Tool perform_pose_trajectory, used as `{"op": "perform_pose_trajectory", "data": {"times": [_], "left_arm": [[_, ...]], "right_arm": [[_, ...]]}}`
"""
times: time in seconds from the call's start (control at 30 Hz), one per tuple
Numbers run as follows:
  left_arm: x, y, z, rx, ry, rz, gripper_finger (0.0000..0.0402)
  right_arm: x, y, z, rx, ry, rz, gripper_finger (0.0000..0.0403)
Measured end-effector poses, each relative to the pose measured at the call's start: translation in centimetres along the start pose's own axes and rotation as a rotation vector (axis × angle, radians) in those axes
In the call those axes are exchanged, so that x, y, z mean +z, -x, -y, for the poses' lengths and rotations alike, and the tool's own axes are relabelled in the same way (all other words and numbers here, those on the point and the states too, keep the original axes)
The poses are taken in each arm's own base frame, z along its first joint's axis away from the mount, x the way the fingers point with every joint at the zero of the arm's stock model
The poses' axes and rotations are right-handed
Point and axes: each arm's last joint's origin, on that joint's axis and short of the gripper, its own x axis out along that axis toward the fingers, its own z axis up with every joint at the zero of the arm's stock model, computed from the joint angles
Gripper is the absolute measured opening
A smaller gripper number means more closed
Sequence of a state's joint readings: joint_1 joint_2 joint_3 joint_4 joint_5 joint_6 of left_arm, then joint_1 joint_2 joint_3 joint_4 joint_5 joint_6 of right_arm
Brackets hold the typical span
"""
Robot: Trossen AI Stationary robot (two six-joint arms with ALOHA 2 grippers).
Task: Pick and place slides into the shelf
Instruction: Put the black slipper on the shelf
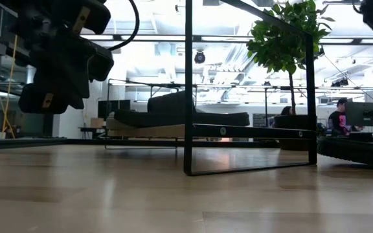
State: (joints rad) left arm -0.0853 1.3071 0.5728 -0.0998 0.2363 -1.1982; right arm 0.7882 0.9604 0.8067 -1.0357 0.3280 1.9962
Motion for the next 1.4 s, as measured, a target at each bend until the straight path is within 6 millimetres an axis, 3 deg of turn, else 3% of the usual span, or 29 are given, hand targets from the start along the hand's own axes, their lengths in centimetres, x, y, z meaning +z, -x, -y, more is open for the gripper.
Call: {"op": "perform_pose_trajectory", "data": {"times": [0.27, 0.77, 1.07, 1.4], "left_arm": [[0.0, 0.0, 0.0, 0.001, -0.001, -0.001, 0.0067], [-0.1, 0.0, 0.0, -0.015, 0.032, -0.041, 0.0067], [-0.1, 0.0, 0.1, -0.017, 0.093, -0.046, 0.0067], [-0.1, 0.0, 0.1, -0.023, 0.143, -0.045, 0.0067]], "right_arm": [[1.3, 2.6, -1.8, 0.002, 0.324, -0.099, 0.0119], [5.6, 1.9, -2.3, 0.010, 0.699, -0.275, 0.0119], [7.0, -2.6, 0.0, 0.136, 0.809, -0.524, 0.0119], [8.1, -5.5, 1.7, 0.261, 0.898, -0.574, 0.0119]]}}
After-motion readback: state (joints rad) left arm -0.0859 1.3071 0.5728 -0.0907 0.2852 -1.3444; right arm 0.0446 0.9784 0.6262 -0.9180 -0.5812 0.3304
